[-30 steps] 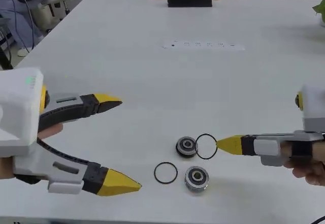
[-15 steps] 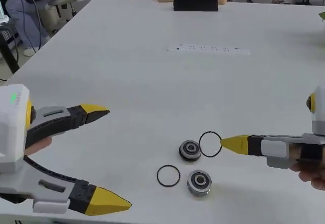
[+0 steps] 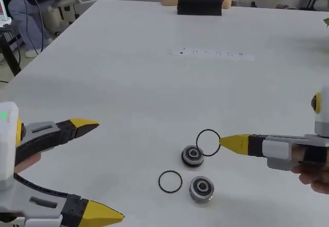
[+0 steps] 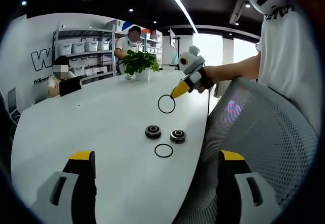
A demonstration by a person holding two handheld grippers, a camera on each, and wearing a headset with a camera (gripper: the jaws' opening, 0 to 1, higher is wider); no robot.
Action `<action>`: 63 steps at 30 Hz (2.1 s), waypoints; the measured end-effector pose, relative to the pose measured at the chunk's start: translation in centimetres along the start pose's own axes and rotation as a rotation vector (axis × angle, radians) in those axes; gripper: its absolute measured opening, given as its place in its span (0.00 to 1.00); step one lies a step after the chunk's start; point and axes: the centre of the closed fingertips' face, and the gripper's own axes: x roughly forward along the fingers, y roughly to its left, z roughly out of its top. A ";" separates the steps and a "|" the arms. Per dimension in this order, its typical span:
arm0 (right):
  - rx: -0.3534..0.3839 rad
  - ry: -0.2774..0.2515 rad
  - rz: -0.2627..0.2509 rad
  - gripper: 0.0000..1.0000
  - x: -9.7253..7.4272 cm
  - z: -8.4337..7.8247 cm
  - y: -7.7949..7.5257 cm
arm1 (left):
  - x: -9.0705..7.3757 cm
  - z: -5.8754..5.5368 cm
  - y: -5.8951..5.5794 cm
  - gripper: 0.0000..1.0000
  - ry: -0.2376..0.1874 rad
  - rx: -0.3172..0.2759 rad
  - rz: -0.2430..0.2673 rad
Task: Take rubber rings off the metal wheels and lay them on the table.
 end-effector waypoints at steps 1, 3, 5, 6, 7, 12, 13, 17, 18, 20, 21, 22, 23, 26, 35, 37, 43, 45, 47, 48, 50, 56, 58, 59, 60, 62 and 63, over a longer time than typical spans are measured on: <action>-0.003 0.000 0.006 0.00 0.1 0.1 0.2 | -0.1 -0.1 0.0 0.99 0.000 -0.003 0.002; -0.008 0.000 0.014 0.00 0.3 0.1 0.5 | -0.2 -0.1 -0.1 0.99 -0.002 -0.009 0.003; -0.013 0.002 0.022 0.00 0.5 0.1 0.9 | -0.2 -0.2 -0.1 0.99 -0.003 -0.015 0.005; -0.016 0.002 0.025 0.00 0.6 0.2 1.0 | -0.3 -0.2 -0.1 0.99 -0.003 -0.016 0.005; -0.016 0.001 0.029 0.00 0.7 0.2 1.2 | -0.3 -0.2 -0.2 0.99 -0.003 -0.016 0.007; -0.032 0.016 0.055 0.00 1.7 0.0 2.2 | -0.7 -0.1 -0.3 0.99 -0.009 -0.023 0.008; -0.034 0.022 0.058 0.00 1.9 -0.1 2.4 | -0.7 -0.1 -0.2 0.99 -0.010 -0.023 0.009; -0.060 0.055 0.076 0.00 2.6 -0.6 3.2 | -0.9 -0.1 -0.1 0.99 -0.011 -0.030 0.014; -0.067 0.067 0.085 0.00 2.9 -0.8 3.5 | -0.9 -0.1 -0.1 0.99 -0.011 -0.032 0.017; -0.080 0.082 0.091 0.00 3.2 -0.9 3.7 | -0.9 -0.1 -0.2 0.99 -0.011 -0.033 0.018; -0.087 0.092 0.094 0.00 3.4 -1.0 3.8 | -0.9 -0.1 -0.2 0.99 -0.011 -0.034 0.018; -0.091 0.097 0.095 0.00 3.5 -1.1 3.9 | -0.9 -0.1 -0.3 0.99 -0.010 -0.036 0.017; -0.097 0.107 0.100 0.00 3.6 -1.1 4.0 | -0.9 -0.1 -0.4 0.99 -0.010 -0.037 0.015; -0.113 0.127 0.108 0.00 3.9 -1.3 4.2 | -1.0 -0.2 -0.4 0.99 -0.007 -0.039 0.016; -0.151 0.171 0.147 0.00 6.0 -1.1 5.6 | -1.1 -0.1 -0.3 0.99 -0.008 -0.047 0.020; -0.160 0.180 0.155 0.00 6.4 -1.1 5.9 | -1.1 -0.2 -0.3 0.99 -0.007 -0.048 0.020; -0.164 0.211 0.166 0.00 7.6 -1.8 6.2 | -1.2 -0.3 -0.3 0.99 -0.008 -0.057 0.022; -0.163 0.230 0.164 0.00 7.8 -2.4 6.0 | -1.2 -0.4 -0.3 0.99 -0.005 -0.058 0.023; -0.162 0.246 0.160 0.00 7.9 -3.1 5.7 | -1.2 -0.4 -0.2 0.99 -0.006 -0.061 0.023; -0.159 0.253 0.158 0.00 7.9 -3.4 5.5 | -1.2 -0.4 -0.2 0.99 -0.007 -0.063 0.022; -0.151 0.266 0.149 0.00 8.0 -4.0 5.1 | -1.1 -0.5 -0.2 0.99 -0.006 -0.065 0.022; -0.122 0.296 0.109 0.00 8.0 -5.5 3.2 | -1.1 -0.6 -0.3 0.99 -0.003 -0.068 0.018; -0.114 0.310 0.094 0.00 8.0 -6.0 2.6 | -1.0 -0.7 -0.2 0.99 -0.001 -0.069 0.018; -0.111 0.314 0.087 0.00 8.0 -6.2 2.3 | -1.0 -0.7 -0.2 0.99 0.001 -0.070 0.018; -0.108 0.322 0.080 0.00 8.0 -6.4 2.0 | -1.0 -0.7 -0.2 0.99 0.001 -0.070 0.018; -0.103 0.326 0.072 0.00 7.9 -6.6 1.6 | -1.0 -0.7 -0.2 0.99 0.000 -0.071 0.018; -0.098 0.329 0.061 0.00 7.9 -6.7 1.3 | -1.0 -0.7 -0.3 0.99 0.000 -0.071 0.017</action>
